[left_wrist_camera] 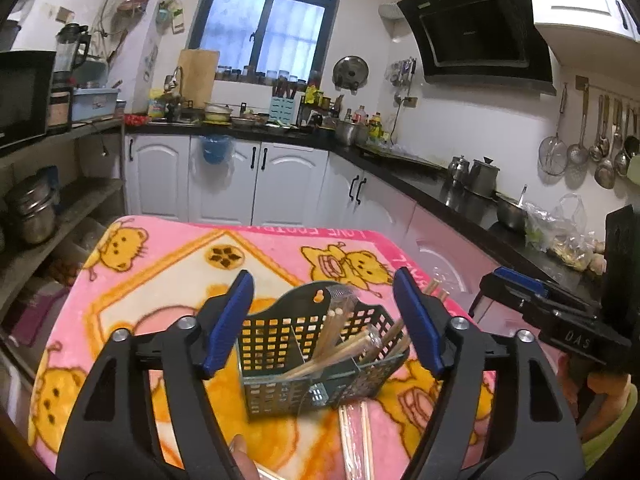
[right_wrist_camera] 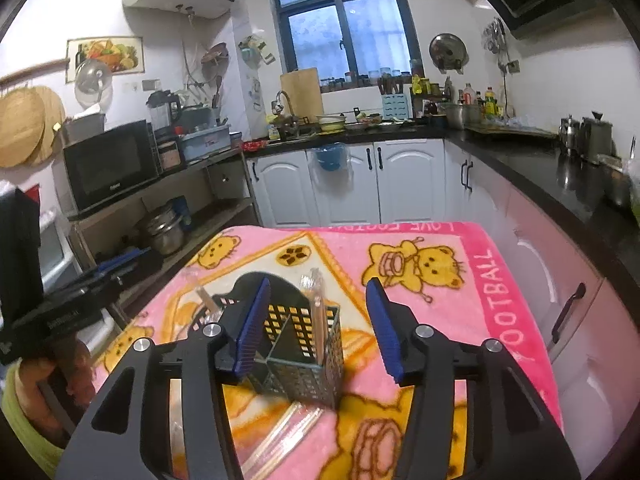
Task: Organize utensils
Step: 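Move both open tools back toward the chopsticks lying beside the caddy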
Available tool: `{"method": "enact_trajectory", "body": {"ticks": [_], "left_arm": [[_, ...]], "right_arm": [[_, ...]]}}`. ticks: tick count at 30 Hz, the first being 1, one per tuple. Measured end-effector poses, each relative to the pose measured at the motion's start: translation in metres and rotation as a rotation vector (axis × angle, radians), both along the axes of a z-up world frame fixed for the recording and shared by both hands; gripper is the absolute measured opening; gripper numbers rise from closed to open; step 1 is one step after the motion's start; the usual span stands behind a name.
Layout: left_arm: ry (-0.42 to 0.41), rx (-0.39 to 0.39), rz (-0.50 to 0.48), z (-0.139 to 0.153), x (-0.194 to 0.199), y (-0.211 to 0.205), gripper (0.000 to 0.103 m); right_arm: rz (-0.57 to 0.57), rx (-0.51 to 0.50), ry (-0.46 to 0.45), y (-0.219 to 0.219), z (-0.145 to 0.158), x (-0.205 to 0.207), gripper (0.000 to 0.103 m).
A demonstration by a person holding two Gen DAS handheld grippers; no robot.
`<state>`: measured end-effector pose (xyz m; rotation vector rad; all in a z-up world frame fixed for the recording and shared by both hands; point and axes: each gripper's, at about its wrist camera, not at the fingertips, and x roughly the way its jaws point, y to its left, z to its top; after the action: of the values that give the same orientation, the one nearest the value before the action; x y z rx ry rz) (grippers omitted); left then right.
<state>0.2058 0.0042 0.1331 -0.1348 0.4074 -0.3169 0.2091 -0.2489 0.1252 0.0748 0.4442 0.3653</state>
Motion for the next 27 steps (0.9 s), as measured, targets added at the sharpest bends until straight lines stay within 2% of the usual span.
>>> {"method": "enact_trajectory", "body": {"ticks": [6,8,12,14,21,27], "left_arm": [[-0.005,-0.004,-0.01,-0.004,-0.019,0.001,0.074],[-0.011,0.004,-0.011,-0.005,-0.027,0.0,0.081],[-0.028,0.025,-0.003,-0.005,-0.038,0.0,0.086],[-0.032,0.024,-0.004,-0.005,-0.043,0.001,0.092],[-0.028,0.019,0.005,-0.01,-0.053,0.003,0.092],[0.011,0.014,0.013,-0.028,-0.056,0.008,0.092]], "right_arm": [[0.003,-0.017,-0.008,-0.001,-0.006,-0.016,0.06],[-0.003,-0.016,-0.009,-0.001,-0.009,-0.021,0.064],[-0.003,-0.012,-0.001,-0.002,-0.017,-0.027,0.065],[-0.005,-0.015,0.007,-0.003,-0.022,-0.028,0.065],[-0.002,-0.014,0.033,-0.003,-0.034,-0.034,0.065],[0.01,-0.029,0.048,0.0,-0.045,-0.04,0.066]]}}
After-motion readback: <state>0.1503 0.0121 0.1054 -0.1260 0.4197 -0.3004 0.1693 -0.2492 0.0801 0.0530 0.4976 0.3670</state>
